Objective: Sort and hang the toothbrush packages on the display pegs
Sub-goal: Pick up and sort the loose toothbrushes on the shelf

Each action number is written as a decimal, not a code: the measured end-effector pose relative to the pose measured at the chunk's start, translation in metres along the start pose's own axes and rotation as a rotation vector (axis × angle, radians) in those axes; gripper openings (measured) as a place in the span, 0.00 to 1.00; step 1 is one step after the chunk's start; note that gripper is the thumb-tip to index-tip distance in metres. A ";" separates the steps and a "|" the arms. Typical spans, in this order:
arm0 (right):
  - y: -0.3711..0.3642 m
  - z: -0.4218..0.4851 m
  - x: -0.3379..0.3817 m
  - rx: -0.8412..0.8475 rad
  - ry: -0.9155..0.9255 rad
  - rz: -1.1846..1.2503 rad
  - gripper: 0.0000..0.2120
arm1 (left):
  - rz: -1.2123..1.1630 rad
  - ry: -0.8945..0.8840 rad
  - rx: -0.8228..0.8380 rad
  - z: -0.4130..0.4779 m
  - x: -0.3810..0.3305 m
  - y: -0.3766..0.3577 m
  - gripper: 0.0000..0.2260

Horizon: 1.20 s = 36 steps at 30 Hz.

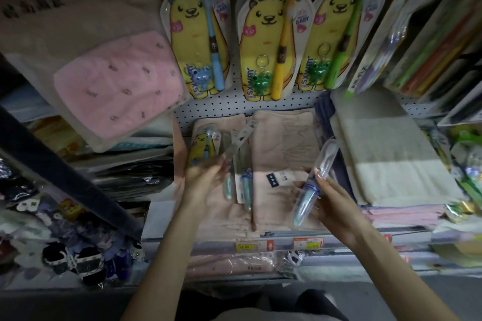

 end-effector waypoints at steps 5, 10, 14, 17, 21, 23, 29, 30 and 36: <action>0.019 -0.017 -0.003 0.010 -0.005 -0.026 0.32 | -0.019 -0.047 0.015 0.046 -0.019 0.004 0.04; 0.038 -0.027 -0.002 -0.088 -0.002 -0.018 0.31 | 0.242 -0.159 0.008 0.072 -0.016 0.001 0.08; 0.044 -0.030 0.004 -0.122 -0.004 -0.041 0.32 | 0.338 -0.146 0.062 0.093 0.000 -0.002 0.08; 0.045 -0.030 0.007 -0.112 0.005 -0.067 0.40 | 0.358 -0.147 0.055 0.090 0.001 -0.009 0.10; 0.046 -0.028 0.007 -0.108 0.009 -0.061 0.41 | 0.396 -0.114 0.101 0.097 0.007 -0.009 0.07; 0.044 -0.028 0.006 -0.106 0.007 -0.054 0.40 | 0.452 -0.114 0.126 0.101 0.009 -0.010 0.11; 0.038 -0.029 0.003 -0.104 -0.007 -0.040 0.35 | 0.511 -0.092 0.094 0.103 0.007 -0.008 0.25; 0.036 -0.030 0.003 -0.099 -0.008 -0.037 0.33 | 0.499 -0.101 0.099 0.103 0.007 -0.007 0.25; 0.028 -0.032 0.006 -0.076 -0.009 -0.089 0.36 | 0.311 -0.122 0.166 0.095 -0.003 -0.001 0.19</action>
Point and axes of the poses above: each hand's wrist, its own z-axis towards the middle knuckle, its own y-axis out of the back of the hand, x = y × z, the point moved 2 cm from there along z, towards the middle knuckle, and after that the axes turned 13 degrees about x, right-handed, at the moved point
